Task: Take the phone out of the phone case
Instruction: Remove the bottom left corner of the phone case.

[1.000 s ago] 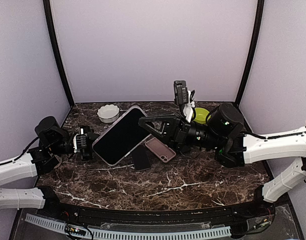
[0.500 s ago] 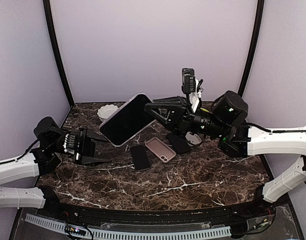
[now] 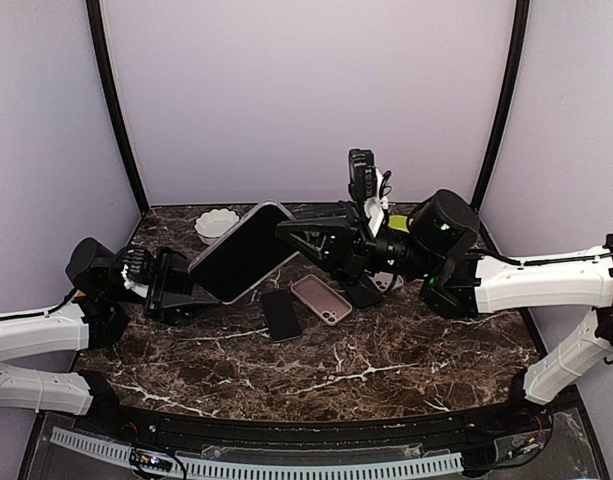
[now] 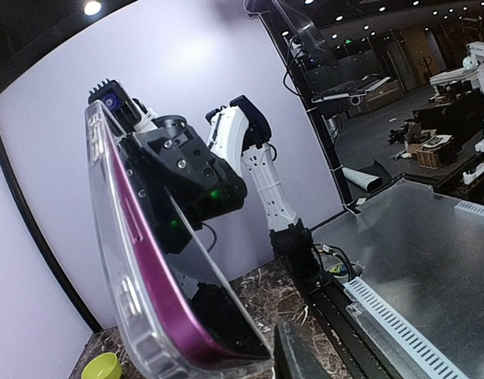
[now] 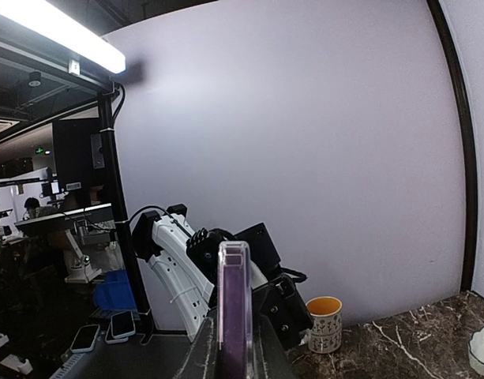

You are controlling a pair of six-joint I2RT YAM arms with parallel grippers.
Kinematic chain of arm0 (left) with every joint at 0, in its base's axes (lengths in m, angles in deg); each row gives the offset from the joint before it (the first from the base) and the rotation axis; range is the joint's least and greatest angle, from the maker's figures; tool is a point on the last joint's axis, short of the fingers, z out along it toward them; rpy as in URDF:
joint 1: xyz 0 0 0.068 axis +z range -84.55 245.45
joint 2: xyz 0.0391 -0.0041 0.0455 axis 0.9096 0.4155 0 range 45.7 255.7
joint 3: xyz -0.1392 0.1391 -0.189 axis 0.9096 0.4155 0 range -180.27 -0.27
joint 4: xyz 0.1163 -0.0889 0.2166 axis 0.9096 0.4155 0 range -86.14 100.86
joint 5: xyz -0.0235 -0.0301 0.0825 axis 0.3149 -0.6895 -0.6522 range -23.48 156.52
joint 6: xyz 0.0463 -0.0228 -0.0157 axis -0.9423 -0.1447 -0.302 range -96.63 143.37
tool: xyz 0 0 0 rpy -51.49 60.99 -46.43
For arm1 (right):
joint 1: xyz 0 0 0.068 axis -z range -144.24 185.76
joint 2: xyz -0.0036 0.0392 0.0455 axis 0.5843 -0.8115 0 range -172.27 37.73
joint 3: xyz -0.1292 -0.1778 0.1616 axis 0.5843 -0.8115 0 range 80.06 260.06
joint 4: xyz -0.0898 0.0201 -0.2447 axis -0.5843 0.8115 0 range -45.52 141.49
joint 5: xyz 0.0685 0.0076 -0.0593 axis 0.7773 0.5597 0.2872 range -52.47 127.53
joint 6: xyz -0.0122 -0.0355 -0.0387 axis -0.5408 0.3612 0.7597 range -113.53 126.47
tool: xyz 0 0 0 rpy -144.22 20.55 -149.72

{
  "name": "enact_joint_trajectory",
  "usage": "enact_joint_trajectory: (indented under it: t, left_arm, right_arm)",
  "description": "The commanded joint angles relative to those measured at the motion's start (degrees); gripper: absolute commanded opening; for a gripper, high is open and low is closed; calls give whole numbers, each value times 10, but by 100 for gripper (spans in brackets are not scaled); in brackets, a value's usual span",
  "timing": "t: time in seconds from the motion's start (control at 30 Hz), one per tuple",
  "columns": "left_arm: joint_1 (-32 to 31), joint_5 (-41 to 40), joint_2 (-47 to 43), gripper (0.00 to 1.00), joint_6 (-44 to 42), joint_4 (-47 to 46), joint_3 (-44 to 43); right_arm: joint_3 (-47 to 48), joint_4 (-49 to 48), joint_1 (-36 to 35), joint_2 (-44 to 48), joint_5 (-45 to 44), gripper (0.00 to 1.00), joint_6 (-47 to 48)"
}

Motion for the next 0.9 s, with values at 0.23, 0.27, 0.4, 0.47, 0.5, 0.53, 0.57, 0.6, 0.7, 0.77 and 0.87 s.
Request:
enact_joint_trajectory:
  t: [0.23, 0.27, 0.4, 0.47, 0.5, 0.53, 0.57, 0.6, 0.7, 0.77, 0.87]
  left_arm:
    - [2, 17, -21, 24, -37, 29, 4]
    - [2, 17, -22, 24, -47, 44, 4]
    - [2, 17, -27, 30, -57, 59, 4]
    - [2, 17, -26, 31, -54, 57, 3]
    - [2, 17, -24, 32, -52, 54, 2]
    - [2, 16, -23, 32, -49, 48, 3]
    - [2, 16, -21, 32, -48, 45, 4]
    - [2, 15, -20, 31, -45, 38, 5]
    - [1, 7, -16, 29, -38, 24, 6]
    - [2, 0, -15, 29, -30, 10, 7]
    - [2, 3, -14, 31, -22, 3, 6]
  right_arm:
    - [31, -105, 1, -9, -4, 0, -37]
    - [32, -108, 1, -9, -8, 0, -42]
    - [33, -123, 1, -11, -16, 0, -56]
    - [35, -125, 1, -11, -16, 0, -57]
    - [34, -125, 1, -11, -16, 0, -57]
    - [32, -126, 1, -12, -15, 0, -57]
    - [30, -127, 1, -11, -16, 0, -57]
    - [27, -128, 1, -11, -19, 0, -56]
    - [22, -134, -3, -13, -24, 0, -54]
    - [17, -143, -6, -16, -28, 0, -49]
    - [13, -152, -9, -24, -28, 0, -54]
